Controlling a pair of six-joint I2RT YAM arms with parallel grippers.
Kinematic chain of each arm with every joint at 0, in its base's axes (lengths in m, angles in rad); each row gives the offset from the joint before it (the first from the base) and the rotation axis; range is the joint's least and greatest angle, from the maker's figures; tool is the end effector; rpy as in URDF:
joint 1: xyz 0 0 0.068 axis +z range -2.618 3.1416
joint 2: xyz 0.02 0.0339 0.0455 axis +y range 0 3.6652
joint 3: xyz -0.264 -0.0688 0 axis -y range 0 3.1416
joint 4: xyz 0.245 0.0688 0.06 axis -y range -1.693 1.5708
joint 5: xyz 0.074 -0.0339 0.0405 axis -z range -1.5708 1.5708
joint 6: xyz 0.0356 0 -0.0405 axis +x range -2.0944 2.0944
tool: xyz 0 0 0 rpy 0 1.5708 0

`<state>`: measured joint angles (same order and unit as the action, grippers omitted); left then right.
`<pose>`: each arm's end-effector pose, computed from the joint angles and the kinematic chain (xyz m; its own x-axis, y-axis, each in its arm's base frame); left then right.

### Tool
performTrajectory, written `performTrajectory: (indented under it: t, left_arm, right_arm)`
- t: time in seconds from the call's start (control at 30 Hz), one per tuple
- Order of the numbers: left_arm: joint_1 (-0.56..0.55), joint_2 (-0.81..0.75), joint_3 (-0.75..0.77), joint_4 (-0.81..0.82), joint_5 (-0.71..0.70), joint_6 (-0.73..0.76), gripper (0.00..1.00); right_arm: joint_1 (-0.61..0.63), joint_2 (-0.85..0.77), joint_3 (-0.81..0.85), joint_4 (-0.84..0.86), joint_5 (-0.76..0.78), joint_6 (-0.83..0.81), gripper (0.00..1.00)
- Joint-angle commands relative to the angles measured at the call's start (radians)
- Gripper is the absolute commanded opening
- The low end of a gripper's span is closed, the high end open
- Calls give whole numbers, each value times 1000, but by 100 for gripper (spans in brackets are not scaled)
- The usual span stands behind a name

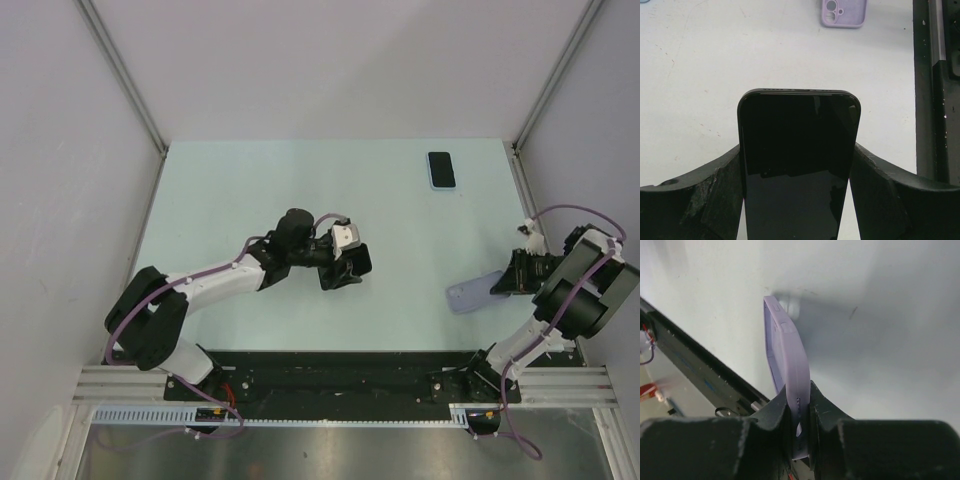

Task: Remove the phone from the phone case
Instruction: Place the phone case at the center of the board.

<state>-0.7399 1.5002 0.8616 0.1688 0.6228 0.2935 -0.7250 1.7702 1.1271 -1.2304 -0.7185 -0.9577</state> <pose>0.2265 -0.2349 0.2324 -0.0505 0.3643 -0.9299 0.9886 0.1502 0.0052 0.2208 -0.1643 0.1771 -0.9395 0.0098 -0.3424 -0.2126 0.7670 0.6054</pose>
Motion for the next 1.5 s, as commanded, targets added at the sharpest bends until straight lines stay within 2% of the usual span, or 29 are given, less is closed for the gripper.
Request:
performTrajectory:
  t: [0.0, 0.17, 0.27, 0.6, 0.83, 1.47]
  left_arm:
    - [-10, -14, 44, 40, 0, 18, 41]
    - [-15, -9, 48, 41, -3, 15, 41]
    - [-18, -12, 45, 43, -5, 18, 41]
    - [-21, -8, 43, 43, -6, 15, 43]
    - [-26, -1, 45, 43, -6, 10, 43]
    - [-44, 25, 57, 40, -41, 15, 46]
  right_arm:
    - [-54, -103, -32, 164, -42, 56, 0]
    - [-71, -144, -111, 302, -61, 120, 0]
    - [-65, -123, -121, 315, -70, 126, 0]
    - [-40, -52, -125, 430, 31, 171, 19]
    - [-2, -48, -125, 508, 82, 198, 25]
    - [4, -86, -128, 487, 114, 178, 42]
